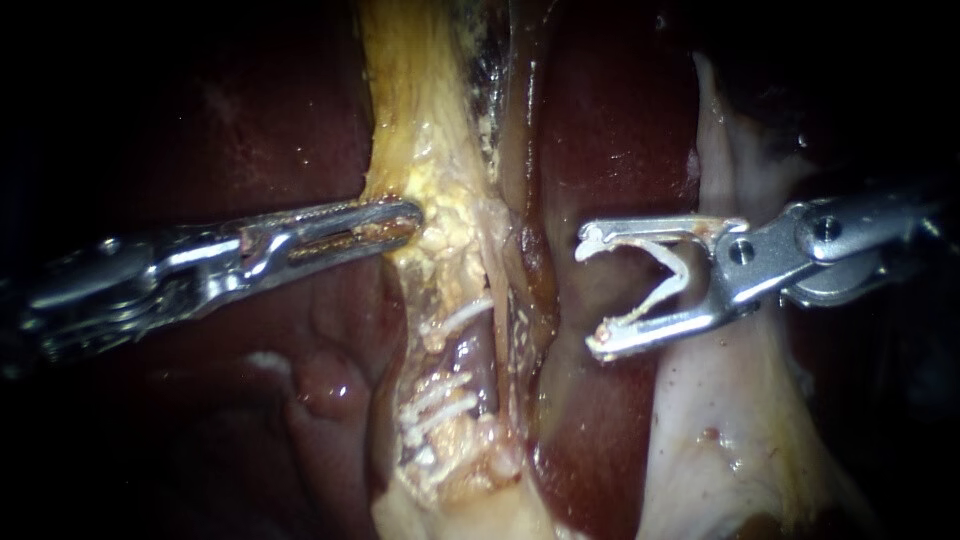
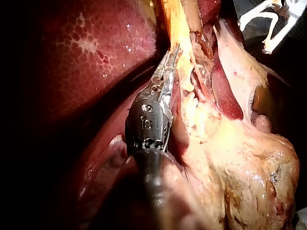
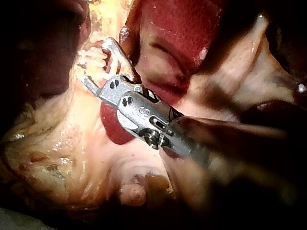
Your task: Clipping first clip right tube
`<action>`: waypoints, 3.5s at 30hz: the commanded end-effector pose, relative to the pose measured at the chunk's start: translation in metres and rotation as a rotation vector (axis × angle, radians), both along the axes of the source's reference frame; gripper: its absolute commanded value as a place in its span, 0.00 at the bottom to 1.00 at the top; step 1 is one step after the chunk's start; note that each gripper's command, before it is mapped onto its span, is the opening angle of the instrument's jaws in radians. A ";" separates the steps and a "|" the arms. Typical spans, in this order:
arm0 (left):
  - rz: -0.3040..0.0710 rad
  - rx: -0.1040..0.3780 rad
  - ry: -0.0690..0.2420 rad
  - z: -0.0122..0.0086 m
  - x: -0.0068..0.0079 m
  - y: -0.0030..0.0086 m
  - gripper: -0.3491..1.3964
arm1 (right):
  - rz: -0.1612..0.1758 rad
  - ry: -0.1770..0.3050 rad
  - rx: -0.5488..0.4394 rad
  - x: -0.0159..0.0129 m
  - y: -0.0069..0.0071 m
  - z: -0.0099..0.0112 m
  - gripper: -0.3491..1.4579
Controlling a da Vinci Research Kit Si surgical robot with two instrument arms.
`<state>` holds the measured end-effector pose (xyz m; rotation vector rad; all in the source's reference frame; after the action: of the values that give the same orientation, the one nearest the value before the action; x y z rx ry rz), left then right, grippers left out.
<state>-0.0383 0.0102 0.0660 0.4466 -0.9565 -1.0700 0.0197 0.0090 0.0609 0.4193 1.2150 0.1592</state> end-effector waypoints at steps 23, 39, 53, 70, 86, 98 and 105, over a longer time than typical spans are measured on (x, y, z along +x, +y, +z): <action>-0.041 -0.007 -0.005 -0.0065 0.0041 0.0022 0.00 | -0.042 -0.062 0.244 0.0065 -0.0072 0.0093 0.52; -0.047 -0.031 -0.019 -0.0101 0.0054 0.0023 0.00 | -0.059 -0.132 0.247 0.0071 -0.0077 0.0134 0.51; -0.047 -0.032 -0.019 -0.0101 0.0054 0.0022 0.00 | -0.059 -0.161 0.229 0.0087 -0.0085 0.0158 0.51; -0.047 -0.031 -0.019 -0.0104 0.0056 0.0022 0.00 | -0.045 -0.165 0.227 0.0088 -0.0085 0.0169 0.51; -0.047 -0.031 -0.019 -0.0103 0.0056 0.0023 0.00 | -0.189 0.004 0.387 0.0112 -0.0111 0.0160 0.46; -0.047 -0.031 -0.019 -0.0103 0.0055 0.0022 0.00 | -0.187 0.011 0.393 0.0132 -0.0117 0.0168 0.45; -0.047 -0.031 -0.019 -0.0102 0.0055 0.0022 0.00 | -0.136 -0.007 0.379 0.0126 -0.0110 0.0170 0.08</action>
<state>-0.0327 0.0124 0.0557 0.4118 -1.0035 -1.0932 0.0321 -0.0017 0.0781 0.8119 1.1390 0.2904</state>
